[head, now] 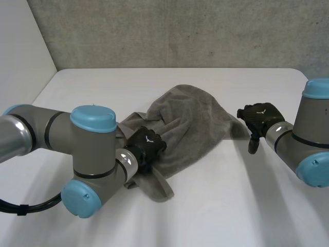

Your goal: Fold the towel.

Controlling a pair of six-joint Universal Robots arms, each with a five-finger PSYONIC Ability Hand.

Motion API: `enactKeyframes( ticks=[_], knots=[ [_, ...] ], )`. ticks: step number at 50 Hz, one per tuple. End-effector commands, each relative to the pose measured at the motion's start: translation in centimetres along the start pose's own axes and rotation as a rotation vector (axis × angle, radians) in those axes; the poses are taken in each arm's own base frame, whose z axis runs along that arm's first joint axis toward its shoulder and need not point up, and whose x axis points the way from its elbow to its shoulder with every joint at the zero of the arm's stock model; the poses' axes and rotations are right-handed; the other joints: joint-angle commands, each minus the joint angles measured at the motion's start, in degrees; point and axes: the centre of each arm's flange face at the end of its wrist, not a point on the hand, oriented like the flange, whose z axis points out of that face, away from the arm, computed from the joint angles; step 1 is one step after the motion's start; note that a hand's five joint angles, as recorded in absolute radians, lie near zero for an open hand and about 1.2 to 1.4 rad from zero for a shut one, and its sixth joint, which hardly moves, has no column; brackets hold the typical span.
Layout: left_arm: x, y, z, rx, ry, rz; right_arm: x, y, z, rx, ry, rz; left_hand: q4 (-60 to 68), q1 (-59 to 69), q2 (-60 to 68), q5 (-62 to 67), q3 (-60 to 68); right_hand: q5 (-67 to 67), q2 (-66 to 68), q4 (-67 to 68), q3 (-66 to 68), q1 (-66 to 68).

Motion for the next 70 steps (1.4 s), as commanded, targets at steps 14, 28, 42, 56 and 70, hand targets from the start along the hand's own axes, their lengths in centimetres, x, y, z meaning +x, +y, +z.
enactKeyframes(
  ticks=[14,28,42,56,70],
  knots=[
    [-6.9,-0.4,-1.1,0.121,-0.345,-0.164,-0.4,1.6,3.7,0.055,0.026,0.006,3.5,3.5,3.6,-6.2,3.1,18.3,15.3,16.1,15.4,16.8],
    [-8.0,3.2,-1.9,0.036,-0.367,-0.307,-0.6,2.6,6.3,0.062,0.031,0.013,3.5,3.5,3.6,-6.2,3.1,18.0,14.9,15.8,15.0,16.4],
    [-8.3,4.2,-2.0,0.009,-0.373,-0.319,-0.6,2.9,8.1,0.08,0.035,0.055,3.5,3.5,3.6,-6.2,3.1,17.6,14.6,15.5,14.7,16.1],
    [-8.3,4.1,-1.9,0.032,-0.386,-0.315,-0.7,3.0,9.2,0.099,0.027,0.053,3.5,3.5,3.6,-6.2,3.1,19.7,16.6,17.5,16.7,18.1],
    [-8.4,4.1,-1.9,0.034,-0.387,-0.315,-0.7,2.3,9.5,0.132,0.013,0.048,3.5,3.5,3.6,-6.2,3.1,20.0,17.0,17.8,17.0,18.4]
  ],
)
